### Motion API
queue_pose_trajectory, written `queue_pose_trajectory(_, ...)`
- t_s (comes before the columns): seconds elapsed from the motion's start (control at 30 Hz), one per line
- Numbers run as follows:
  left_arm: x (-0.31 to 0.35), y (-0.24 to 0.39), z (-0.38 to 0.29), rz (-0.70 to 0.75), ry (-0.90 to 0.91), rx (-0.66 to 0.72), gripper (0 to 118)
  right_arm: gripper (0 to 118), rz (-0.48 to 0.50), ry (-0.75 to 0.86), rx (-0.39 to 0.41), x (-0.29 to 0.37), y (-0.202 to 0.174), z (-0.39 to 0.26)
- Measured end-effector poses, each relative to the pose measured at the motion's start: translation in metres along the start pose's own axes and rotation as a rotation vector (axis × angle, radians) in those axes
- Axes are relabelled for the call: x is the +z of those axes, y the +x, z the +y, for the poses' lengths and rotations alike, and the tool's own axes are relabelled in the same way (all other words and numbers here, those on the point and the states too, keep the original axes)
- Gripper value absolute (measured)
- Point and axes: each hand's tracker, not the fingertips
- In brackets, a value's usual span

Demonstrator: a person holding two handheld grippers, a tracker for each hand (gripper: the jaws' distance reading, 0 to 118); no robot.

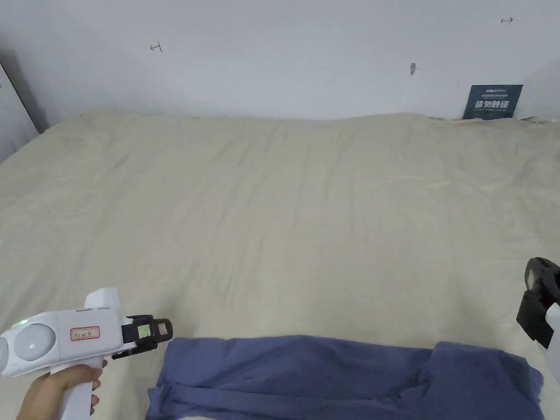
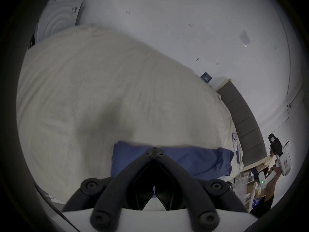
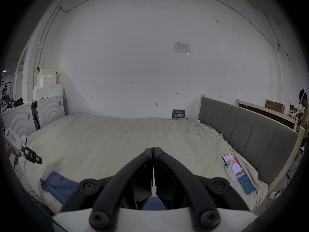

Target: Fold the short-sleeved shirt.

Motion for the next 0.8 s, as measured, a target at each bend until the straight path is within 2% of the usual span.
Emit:
queue_pose_trajectory(0.07,-0.007,-0.011,-0.001,0.005,-0.041,0.001,8,0,-0.003,-0.012,0.000,-0.005,-0.003,-0.002)
queue_pose_trajectory(0.13,-0.016,-0.021,-0.003,0.037,-0.086,-0.001,32,0,-0.006,-0.025,-0.005,-0.011,-0.004,-0.005)
queue_pose_trajectory(0.2,-0.024,-0.029,-0.006,0.056,-0.107,-0.001,62,0,-0.008,-0.034,0.001,-0.016,-0.007,-0.007)
queue_pose_trajectory(0.23,-0.028,-0.033,-0.008,0.061,-0.124,-0.004,68,0,-0.010,-0.042,0.007,-0.019,-0.008,-0.008)
queue_pose_trajectory(0.43,-0.057,-0.065,-0.010,0.026,-0.232,0.041,70,0,-0.012,-0.074,0.026,-0.030,-0.015,-0.016)
queue_pose_trajectory(0.67,-0.066,-0.074,-0.009,-0.033,-0.219,0.061,68,0,-0.015,-0.099,0.032,-0.037,-0.017,-0.020)
queue_pose_trajectory(0.77,-0.069,-0.067,-0.009,-0.049,-0.231,0.034,64,0,-0.019,-0.102,0.029,-0.038,-0.015,-0.020)
queue_pose_trajectory(0.8,-0.071,-0.066,-0.008,-0.060,-0.236,0.028,58,0,-0.021,-0.101,0.028,-0.037,-0.014,-0.020)
